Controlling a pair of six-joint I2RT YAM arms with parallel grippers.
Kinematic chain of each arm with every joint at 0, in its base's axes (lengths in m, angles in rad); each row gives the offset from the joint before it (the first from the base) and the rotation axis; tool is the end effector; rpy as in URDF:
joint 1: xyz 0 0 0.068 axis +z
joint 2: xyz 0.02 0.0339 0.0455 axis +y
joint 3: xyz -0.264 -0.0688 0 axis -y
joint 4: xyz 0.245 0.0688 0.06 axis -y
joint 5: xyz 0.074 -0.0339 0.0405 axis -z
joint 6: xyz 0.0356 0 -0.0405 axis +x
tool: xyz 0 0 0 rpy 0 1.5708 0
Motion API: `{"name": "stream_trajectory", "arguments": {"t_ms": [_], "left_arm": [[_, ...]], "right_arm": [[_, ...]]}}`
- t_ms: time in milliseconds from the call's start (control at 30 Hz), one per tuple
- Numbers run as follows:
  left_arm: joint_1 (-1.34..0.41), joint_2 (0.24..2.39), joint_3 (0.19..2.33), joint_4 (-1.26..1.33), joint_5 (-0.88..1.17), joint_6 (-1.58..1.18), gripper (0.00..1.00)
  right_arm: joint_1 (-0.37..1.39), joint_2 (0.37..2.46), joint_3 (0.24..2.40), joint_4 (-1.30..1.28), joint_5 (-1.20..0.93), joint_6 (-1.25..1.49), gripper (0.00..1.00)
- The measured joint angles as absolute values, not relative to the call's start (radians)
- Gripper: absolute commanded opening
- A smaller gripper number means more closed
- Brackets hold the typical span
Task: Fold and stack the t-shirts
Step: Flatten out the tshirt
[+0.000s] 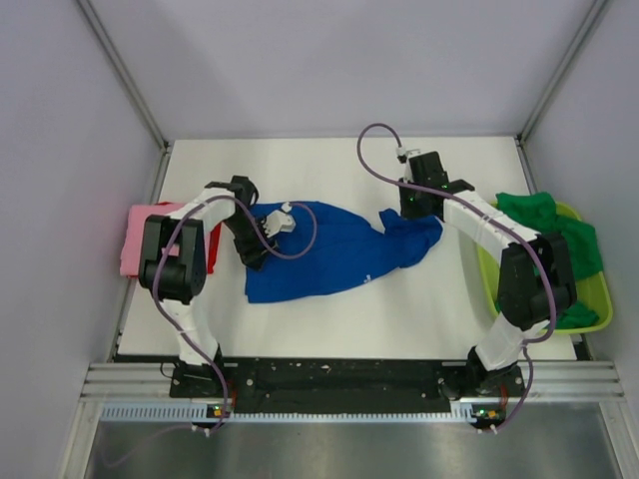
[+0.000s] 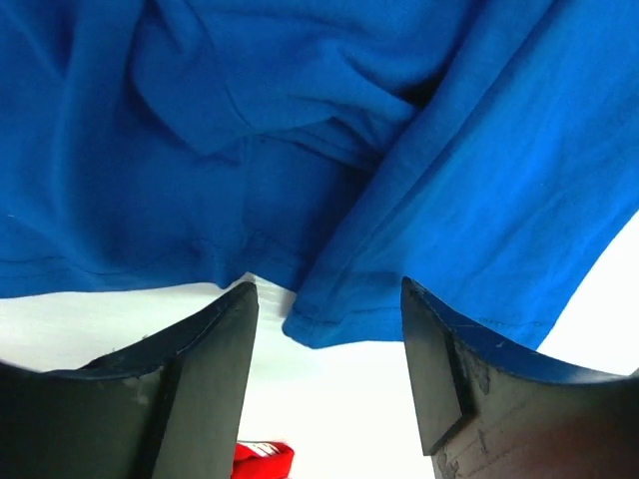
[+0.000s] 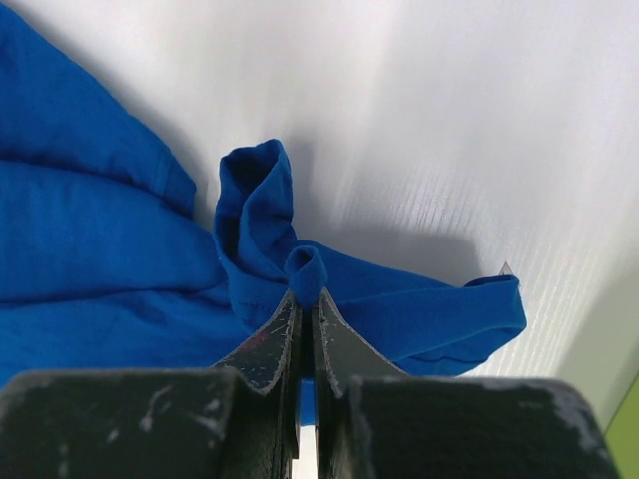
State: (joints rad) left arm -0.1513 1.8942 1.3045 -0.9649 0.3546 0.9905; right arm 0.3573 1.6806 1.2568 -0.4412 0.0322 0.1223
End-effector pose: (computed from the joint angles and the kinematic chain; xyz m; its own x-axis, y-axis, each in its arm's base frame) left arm 0.3368 -0.0639 0.1701 -0.4191 0.8572 -0.2992 0.9072 0.3818 -0.1768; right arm 0.3452 0.1276 0.2464 -0.7480 -0.1491 -0.6468 -0.2405 0.9691 0.0548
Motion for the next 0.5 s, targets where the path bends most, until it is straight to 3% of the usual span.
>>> {"name": "stream_trajectory", "arguments": {"t_ms": [100, 133, 167, 500], "left_arm": [[-0.151, 1.908, 1.311, -0.966, 0.351, 0.988, 0.43], [-0.151, 1.908, 1.311, -0.965, 0.35, 0.988, 0.26], [-0.151, 1.91, 1.311, -0.966, 0.349, 0.987, 0.0], [-0.137, 1.798, 1.32, -1.001, 0.329, 0.926, 0.0]], "right_arm": [[0.357, 1.68, 1.257, -0.441, 0.032, 0.118, 0.0], [0.357, 1.68, 1.257, -0.441, 0.032, 0.116, 0.0], [0.357, 1.68, 1.257, -0.441, 0.032, 0.115, 0.0], [0.357, 1.588, 1.257, -0.458, 0.036, 0.11, 0.0]]}}
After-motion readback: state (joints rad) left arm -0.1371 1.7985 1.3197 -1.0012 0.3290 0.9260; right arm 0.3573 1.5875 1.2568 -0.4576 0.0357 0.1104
